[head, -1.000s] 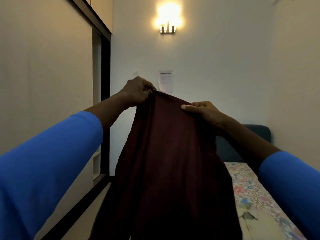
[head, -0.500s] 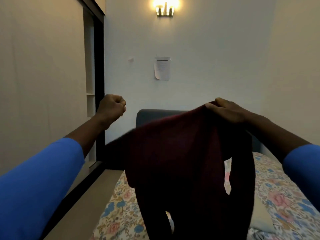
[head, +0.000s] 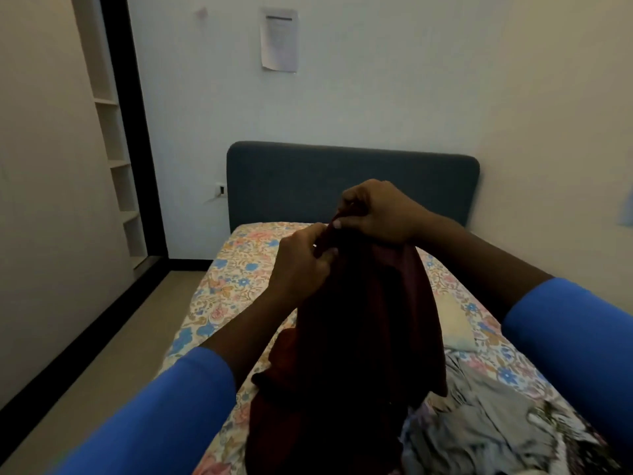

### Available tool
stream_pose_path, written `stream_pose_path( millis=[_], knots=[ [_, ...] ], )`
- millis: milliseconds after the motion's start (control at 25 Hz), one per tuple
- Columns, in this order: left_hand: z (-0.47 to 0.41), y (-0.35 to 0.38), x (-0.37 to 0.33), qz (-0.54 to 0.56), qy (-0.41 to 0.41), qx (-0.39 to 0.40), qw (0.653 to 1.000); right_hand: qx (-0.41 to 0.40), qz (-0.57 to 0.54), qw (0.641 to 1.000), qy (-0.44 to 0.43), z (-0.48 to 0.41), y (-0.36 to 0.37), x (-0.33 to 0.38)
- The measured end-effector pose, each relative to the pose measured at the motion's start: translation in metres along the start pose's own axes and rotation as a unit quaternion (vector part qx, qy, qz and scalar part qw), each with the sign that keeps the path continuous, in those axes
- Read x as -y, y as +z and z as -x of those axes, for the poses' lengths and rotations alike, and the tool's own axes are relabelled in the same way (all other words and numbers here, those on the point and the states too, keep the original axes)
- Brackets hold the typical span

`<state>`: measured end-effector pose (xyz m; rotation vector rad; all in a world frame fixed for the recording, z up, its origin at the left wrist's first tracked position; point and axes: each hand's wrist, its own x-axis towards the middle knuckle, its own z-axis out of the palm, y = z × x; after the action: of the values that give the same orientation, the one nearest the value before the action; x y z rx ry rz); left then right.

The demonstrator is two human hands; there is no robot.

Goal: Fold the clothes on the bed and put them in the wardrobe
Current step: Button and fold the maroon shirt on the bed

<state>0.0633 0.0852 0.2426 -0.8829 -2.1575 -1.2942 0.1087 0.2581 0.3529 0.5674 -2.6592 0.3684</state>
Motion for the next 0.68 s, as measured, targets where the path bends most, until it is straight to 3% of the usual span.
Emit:
stream_pose_path(
  millis=[80,200,360,480,600,680],
  knots=[
    [-0.002,-0.01,0.01,-0.13,0.069,-0.025,0.989,-0.028,0.06,0.998,-0.002,0.005,-0.001,-0.005],
    [-0.004,-0.048,0.04,-0.242,0.044,-0.029,0.969,-0.054,0.126,0.991,0.004,0.014,-0.001,-0.017],
    [-0.006,-0.103,0.062,-0.202,-0.058,-0.017,0.978,-0.066,0.256,0.963,0.062,0.023,0.004,-0.031],
    [-0.002,-0.131,0.051,-0.271,0.054,-0.034,0.96,-0.108,0.273,0.949,0.115,0.028,0.007,-0.035],
    [-0.013,-0.162,0.044,-0.43,0.162,0.021,0.888,-0.096,0.346,0.915,0.183,0.03,0.003,-0.037],
    [-0.016,-0.173,0.041,-0.377,0.124,0.043,0.917,-0.098,0.338,0.896,0.272,0.035,0.002,-0.038]
  ],
)
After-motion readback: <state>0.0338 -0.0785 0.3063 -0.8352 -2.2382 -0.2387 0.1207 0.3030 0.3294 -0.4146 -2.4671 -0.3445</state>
